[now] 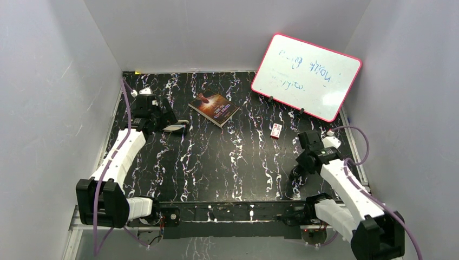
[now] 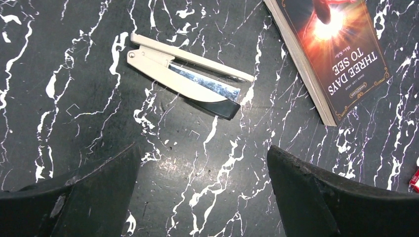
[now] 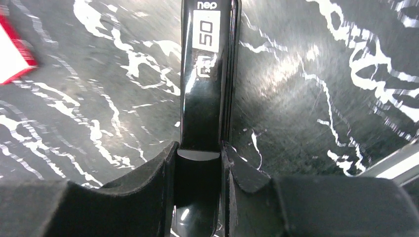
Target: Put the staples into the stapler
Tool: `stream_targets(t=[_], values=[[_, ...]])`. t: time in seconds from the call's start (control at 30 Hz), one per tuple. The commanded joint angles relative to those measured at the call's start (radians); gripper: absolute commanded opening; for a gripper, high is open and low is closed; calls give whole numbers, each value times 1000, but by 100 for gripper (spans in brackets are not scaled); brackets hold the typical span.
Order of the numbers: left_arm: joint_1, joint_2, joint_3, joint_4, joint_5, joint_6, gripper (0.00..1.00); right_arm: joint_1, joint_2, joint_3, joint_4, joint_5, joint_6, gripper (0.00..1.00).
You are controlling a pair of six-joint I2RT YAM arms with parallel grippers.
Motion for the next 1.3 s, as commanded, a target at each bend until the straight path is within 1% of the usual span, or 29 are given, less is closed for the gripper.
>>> stream_targets(t=[0.0,0.07,0.17,0.4,0.47,0.57,0.63,0.73,0.87,1.0,1.1,1.27], values=[[5,21,-9,-14,48,16,98,-1,-142,107,145,107,-238,0],[5,24,-11,1,53,13,98,0,-182,125,184,77,-342,0],[5,23,-11,28,63,11,98,-1,-218,140,229,-9,-436,0],[5,44,9,67,59,22,98,0,-239,165,304,-251,-550,0],[5,50,11,76,69,32,98,0,-218,184,334,-330,-561,0],[5,51,11,79,73,43,98,3,-139,213,382,-462,-575,0],[4,44,14,71,70,51,98,26,-87,236,415,-517,-585,0],[5,16,19,57,55,60,98,124,-15,280,452,-491,-611,0],[5,-25,14,41,32,67,98,304,110,369,462,-426,-670,0],[5,-56,13,22,-1,72,98,499,251,463,455,-358,-767,0],[5,-79,19,11,-30,73,98,594,365,538,422,-341,-850,0],[5,-135,-8,21,-74,49,98,686,514,620,393,-361,-958,0]])
